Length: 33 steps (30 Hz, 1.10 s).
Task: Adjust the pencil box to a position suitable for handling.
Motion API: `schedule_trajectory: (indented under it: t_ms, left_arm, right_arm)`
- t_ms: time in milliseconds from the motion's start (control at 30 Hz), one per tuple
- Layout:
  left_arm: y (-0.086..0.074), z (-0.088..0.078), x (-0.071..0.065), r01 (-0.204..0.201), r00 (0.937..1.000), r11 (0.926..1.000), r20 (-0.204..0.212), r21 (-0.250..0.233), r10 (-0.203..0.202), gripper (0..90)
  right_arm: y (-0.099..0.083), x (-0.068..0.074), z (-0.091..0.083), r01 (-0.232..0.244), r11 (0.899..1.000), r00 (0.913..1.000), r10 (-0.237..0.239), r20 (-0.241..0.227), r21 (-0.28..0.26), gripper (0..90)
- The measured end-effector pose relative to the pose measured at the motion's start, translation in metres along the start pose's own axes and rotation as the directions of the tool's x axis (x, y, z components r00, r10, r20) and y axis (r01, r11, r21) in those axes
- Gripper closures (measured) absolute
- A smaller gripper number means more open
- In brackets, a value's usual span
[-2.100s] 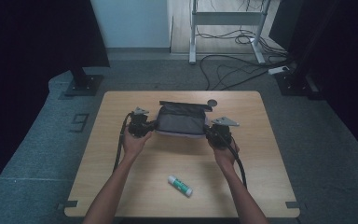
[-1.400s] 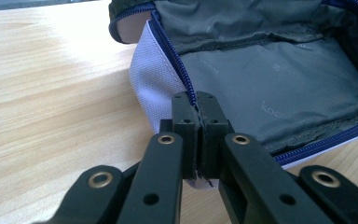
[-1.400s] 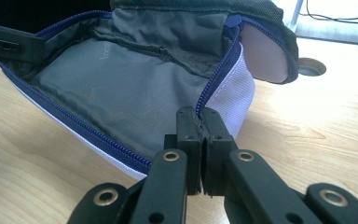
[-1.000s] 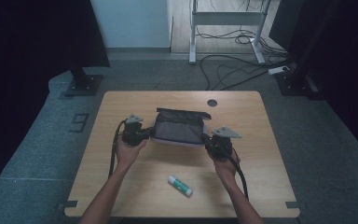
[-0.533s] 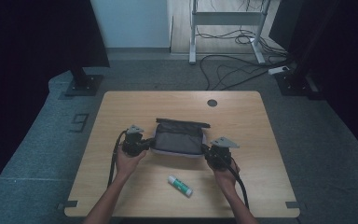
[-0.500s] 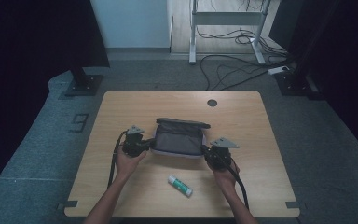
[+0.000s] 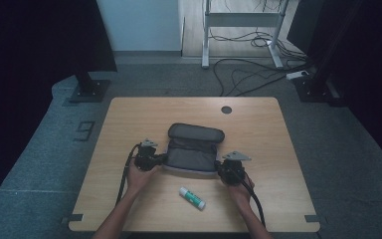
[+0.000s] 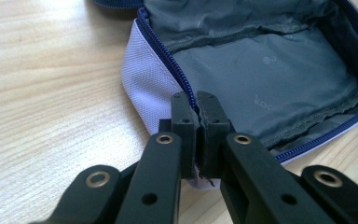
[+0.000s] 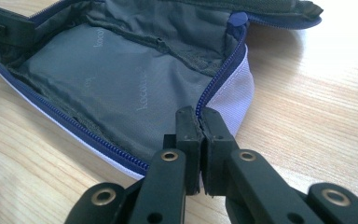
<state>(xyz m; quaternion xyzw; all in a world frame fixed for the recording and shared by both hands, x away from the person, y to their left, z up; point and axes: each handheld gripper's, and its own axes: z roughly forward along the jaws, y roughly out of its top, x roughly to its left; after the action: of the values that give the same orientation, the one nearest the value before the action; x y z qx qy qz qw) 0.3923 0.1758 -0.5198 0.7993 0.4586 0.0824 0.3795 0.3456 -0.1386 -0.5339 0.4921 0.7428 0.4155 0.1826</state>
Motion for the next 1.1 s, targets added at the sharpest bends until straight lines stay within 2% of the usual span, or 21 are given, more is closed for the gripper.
schedule_trajectory:
  t_ms: [167, 233, 367, 433, 533, 667, 800, 900, 1000, 1100]
  left_arm:
    - [-0.004, 0.002, 0.001, 0.012, 0.9998, 0.9999, 0.013, -0.007, -0.012, 83.2]
    - [-0.004, 0.003, 0.000, 0.003, 1.0000, 1.0000, 0.008, -0.009, -0.003, 80.8]
    - [-0.003, 0.002, -0.002, -0.011, 0.9998, 0.9996, -0.014, -0.025, 0.011, 61.9]
    - [-0.004, 0.002, -0.003, -0.015, 0.9995, 0.9995, -0.029, -0.029, 0.015, 51.2]
    - [-0.003, 0.001, -0.001, 0.003, 0.9997, 0.9990, -0.023, -0.045, -0.004, 36.3]
    - [-0.002, -0.002, -0.001, 0.006, 0.9997, 0.9976, -0.023, -0.068, -0.007, 27.4]
    - [-0.001, -0.007, -0.003, -0.001, 0.9995, 0.9950, -0.033, -0.100, -0.002, 24.9]
    - [-0.002, -0.015, -0.008, -0.042, 0.9976, 0.9926, -0.059, -0.114, 0.035, 24.9]
    - [-0.004, -0.022, -0.010, -0.040, 0.9980, 0.9896, -0.054, -0.138, 0.033, 25.1]
    - [-0.008, -0.029, -0.011, -0.036, 0.9980, 0.9872, -0.057, -0.155, 0.028, 25.6]
  right_arm:
    - [-0.002, -0.003, 0.000, 0.006, 1.000, 1.0000, -0.006, -0.001, 0.005, 82.0]
    - [-0.002, -0.004, 0.000, 0.010, 1.000, 1.0000, -0.010, 0.001, 0.006, 80.2]
    - [-0.002, -0.005, -0.001, 0.011, 1.000, 0.9999, -0.011, 0.008, 0.000, 74.9]
    - [-0.002, -0.006, -0.001, 0.006, 1.000, 1.0000, -0.006, 0.007, -0.010, 68.1]
    - [-0.003, -0.007, -0.003, 0.006, 1.000, 0.9999, -0.005, 0.016, -0.030, 57.8]
    - [-0.004, -0.009, -0.006, 0.004, 0.998, 0.9998, -0.003, 0.021, -0.058, 49.1]
    - [-0.004, -0.009, -0.013, 0.018, 0.995, 0.9995, -0.015, 0.028, -0.096, 45.5]
    - [-0.004, -0.009, -0.020, 0.019, 0.992, 0.9998, -0.019, 0.004, -0.124, 44.2]
    - [-0.003, -0.007, -0.026, 0.035, 0.990, 0.9994, -0.036, -0.003, -0.137, 43.8]
    - [-0.005, -0.008, -0.029, 0.026, 0.990, 0.9993, -0.029, -0.023, -0.142, 43.6]
